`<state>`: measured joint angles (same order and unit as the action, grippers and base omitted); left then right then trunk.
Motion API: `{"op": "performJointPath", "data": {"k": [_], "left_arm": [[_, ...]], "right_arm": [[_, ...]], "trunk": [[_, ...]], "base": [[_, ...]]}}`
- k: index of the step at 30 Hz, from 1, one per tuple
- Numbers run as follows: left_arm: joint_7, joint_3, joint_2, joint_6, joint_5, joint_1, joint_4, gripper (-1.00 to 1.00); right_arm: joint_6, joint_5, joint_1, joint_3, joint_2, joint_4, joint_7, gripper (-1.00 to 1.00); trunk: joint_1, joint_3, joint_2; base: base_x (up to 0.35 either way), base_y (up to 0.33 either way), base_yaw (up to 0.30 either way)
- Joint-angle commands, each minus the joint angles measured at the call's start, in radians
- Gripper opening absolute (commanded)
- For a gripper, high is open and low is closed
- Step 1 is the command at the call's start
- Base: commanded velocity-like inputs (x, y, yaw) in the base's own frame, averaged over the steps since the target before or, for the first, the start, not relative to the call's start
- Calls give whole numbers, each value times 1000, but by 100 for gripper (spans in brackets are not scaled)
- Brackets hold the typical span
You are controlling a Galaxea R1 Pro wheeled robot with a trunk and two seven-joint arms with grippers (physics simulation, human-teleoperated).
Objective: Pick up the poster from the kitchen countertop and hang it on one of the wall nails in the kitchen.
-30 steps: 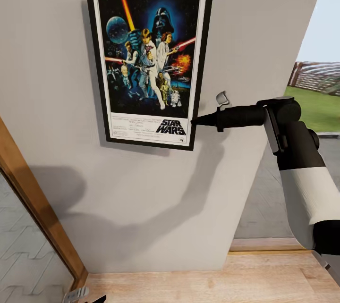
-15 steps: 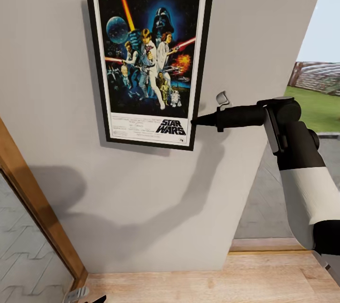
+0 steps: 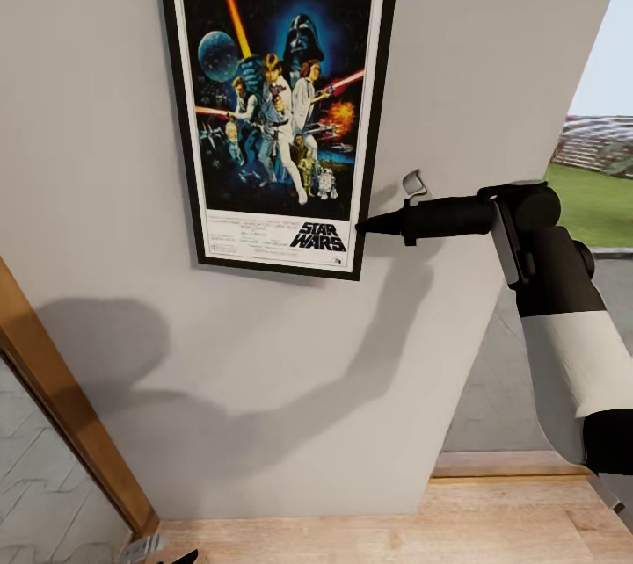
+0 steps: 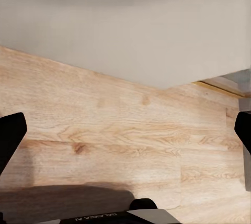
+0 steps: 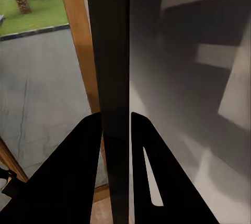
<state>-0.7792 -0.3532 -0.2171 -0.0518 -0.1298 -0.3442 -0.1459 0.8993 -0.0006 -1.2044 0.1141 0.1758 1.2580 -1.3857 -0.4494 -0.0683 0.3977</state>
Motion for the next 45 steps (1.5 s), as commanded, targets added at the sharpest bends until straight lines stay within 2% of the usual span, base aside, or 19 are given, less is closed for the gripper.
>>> {"op": "performJointPath", "data": {"k": [1,45], "left_arm": [[-2,8,-1,-5,-10,-1,2,100],[-2,8,-1,-5,-8,-1,2,100]], "right_arm": [[12,-1,-1,1,1,0,-4,-100],[12,-1,-3,-1,1,3,-1,-100]], "trunk": [[-1,-2,2],[-1,-2,2]], "base": [[0,0,0],[0,0,0]]}}
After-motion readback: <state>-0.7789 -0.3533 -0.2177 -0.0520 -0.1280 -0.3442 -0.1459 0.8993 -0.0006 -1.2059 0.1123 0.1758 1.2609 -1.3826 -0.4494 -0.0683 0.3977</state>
